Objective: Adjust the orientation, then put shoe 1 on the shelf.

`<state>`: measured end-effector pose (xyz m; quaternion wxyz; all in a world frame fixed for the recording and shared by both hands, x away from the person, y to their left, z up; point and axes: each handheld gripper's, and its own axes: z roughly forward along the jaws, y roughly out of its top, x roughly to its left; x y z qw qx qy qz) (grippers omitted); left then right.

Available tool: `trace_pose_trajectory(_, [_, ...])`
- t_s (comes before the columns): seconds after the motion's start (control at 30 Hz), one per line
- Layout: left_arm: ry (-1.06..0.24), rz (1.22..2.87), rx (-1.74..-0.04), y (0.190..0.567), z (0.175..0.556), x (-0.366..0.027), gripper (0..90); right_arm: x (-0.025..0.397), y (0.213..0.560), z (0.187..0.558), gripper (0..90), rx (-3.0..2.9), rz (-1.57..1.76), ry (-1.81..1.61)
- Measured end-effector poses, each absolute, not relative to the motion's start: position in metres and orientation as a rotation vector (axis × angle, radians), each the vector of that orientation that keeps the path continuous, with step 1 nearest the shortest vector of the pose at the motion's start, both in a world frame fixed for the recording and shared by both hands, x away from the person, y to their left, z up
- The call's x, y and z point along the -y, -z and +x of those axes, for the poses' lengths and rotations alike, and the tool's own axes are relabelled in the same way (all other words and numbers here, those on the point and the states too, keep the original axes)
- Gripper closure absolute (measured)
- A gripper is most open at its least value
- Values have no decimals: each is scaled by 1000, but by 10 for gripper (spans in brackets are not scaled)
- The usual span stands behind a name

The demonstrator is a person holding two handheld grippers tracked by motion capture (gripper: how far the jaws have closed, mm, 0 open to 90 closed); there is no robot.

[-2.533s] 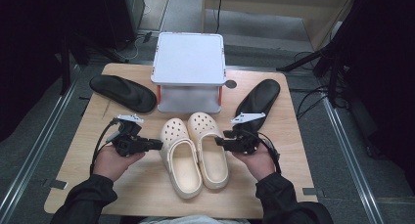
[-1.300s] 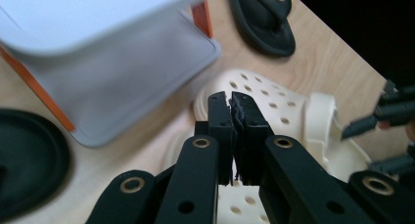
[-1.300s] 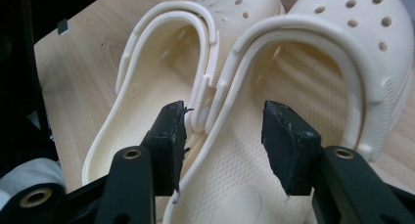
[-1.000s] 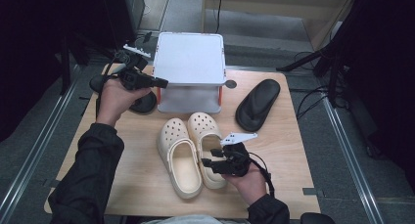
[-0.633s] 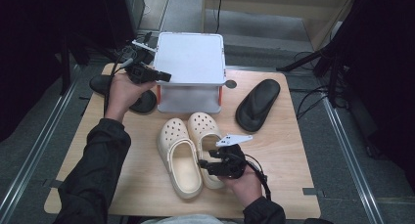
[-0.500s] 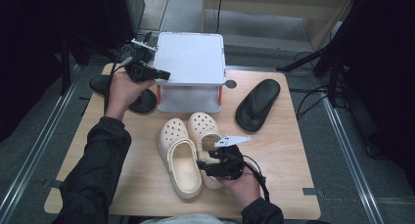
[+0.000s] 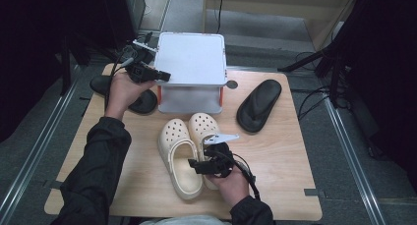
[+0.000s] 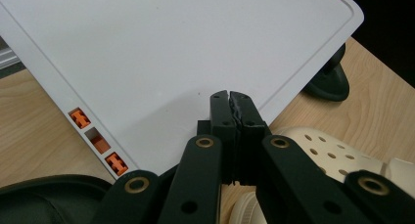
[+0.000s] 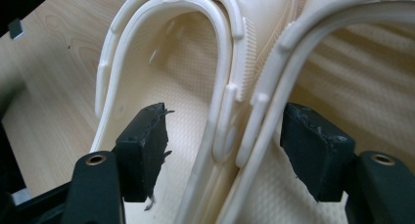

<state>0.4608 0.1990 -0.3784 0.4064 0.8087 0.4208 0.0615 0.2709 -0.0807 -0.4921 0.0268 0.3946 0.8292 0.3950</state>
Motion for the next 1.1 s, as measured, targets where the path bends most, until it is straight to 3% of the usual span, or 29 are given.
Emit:
trace_pose_trajectory(0.17, [-157,2042,-1064,378,461,-199,896,74,494,274,357,-2540,1245,-1185])
trace_pose_trajectory(0.8, [-153,2034,-1070,378,460,-199,891,69,501,285,588,-2409,1409,-1222])
trace_pose_trajectory(1.1, [-161,2032,-1077,378,459,-199,878,73,492,288,651,-2376,1431,-1215])
